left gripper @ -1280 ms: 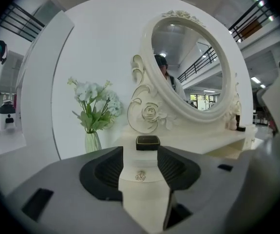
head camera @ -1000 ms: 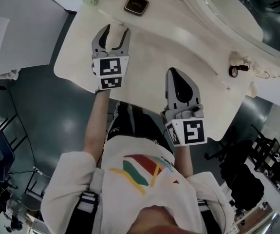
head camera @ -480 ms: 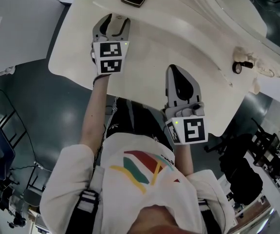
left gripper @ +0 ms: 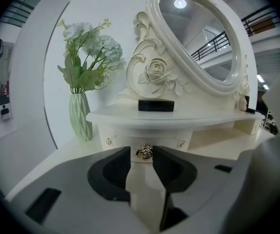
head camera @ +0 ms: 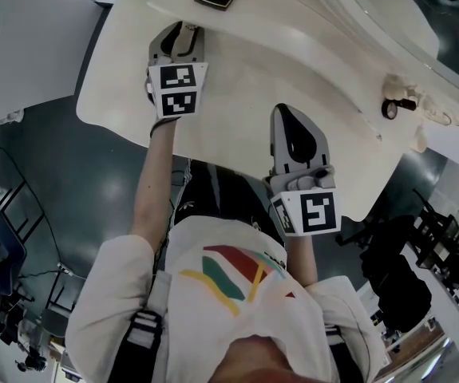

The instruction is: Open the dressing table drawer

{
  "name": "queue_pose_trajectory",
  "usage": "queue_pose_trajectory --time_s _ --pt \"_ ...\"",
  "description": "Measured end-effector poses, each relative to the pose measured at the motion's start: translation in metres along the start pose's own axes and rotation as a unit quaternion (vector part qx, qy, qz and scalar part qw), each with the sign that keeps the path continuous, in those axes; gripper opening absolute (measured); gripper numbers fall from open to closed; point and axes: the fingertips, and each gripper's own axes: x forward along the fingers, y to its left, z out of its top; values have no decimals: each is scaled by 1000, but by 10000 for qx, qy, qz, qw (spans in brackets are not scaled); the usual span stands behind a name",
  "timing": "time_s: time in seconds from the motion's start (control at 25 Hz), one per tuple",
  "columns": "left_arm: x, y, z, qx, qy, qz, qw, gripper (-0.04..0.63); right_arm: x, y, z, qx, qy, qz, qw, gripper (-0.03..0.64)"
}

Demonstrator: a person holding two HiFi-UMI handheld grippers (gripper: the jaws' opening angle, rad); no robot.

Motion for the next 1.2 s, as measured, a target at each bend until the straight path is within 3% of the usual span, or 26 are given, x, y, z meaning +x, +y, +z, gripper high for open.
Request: queue_pose_trajectory --time_s 0.24,1.2 --pt "2 -6 -1 96 4 -74 9999 91 1 -1 -2 2 10 -7 10000 0" --pt "-7 -6 -4 194 64 -93 9997 87 -6 6 5 -86 -40 7 10000 0"
